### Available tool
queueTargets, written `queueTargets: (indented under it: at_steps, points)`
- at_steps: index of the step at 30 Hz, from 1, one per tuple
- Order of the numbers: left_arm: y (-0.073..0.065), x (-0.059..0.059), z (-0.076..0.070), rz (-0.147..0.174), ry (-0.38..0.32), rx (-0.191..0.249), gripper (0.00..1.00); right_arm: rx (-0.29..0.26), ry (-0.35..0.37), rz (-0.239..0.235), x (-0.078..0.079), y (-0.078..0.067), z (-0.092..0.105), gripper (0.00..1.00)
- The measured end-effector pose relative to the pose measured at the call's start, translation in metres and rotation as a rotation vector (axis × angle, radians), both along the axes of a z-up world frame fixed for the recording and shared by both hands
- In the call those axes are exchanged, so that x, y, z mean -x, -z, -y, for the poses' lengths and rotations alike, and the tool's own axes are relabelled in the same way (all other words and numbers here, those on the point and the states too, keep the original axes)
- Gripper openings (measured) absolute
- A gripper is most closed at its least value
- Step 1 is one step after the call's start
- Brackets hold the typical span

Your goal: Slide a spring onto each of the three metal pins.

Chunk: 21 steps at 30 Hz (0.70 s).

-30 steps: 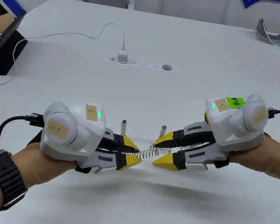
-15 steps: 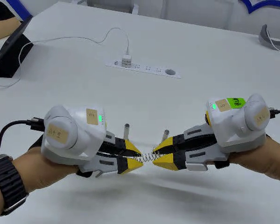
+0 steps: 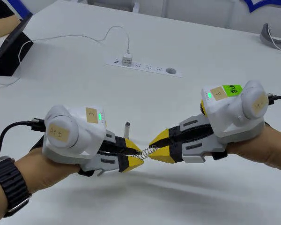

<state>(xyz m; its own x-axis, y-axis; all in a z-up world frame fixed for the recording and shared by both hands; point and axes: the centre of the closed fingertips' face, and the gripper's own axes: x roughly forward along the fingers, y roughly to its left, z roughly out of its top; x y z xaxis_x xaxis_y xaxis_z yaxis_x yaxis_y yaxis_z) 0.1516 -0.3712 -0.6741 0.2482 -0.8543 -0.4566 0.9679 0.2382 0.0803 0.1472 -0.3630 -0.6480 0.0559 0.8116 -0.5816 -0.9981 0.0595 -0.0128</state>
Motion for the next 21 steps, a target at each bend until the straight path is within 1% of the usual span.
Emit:
queueTargets:
  at_steps: [5,9,16,21]
  points:
    - [0.001,-0.003,0.000,0.002,-0.024,0.007,0.09,0.018,-0.010,0.008,-0.003,-0.003,-0.005,0.12]
    - [0.002,-0.006,0.000,-0.002,-0.038,0.013,0.09,0.032,-0.016,0.014,-0.004,-0.003,-0.009,0.12]
    - [0.004,-0.009,0.001,-0.024,-0.069,0.036,0.09,0.048,-0.025,0.020,-0.006,-0.002,-0.017,0.12]
    - [0.005,-0.011,0.002,-0.022,-0.083,0.042,0.10,0.054,-0.026,0.024,-0.007,-0.002,-0.019,0.12]
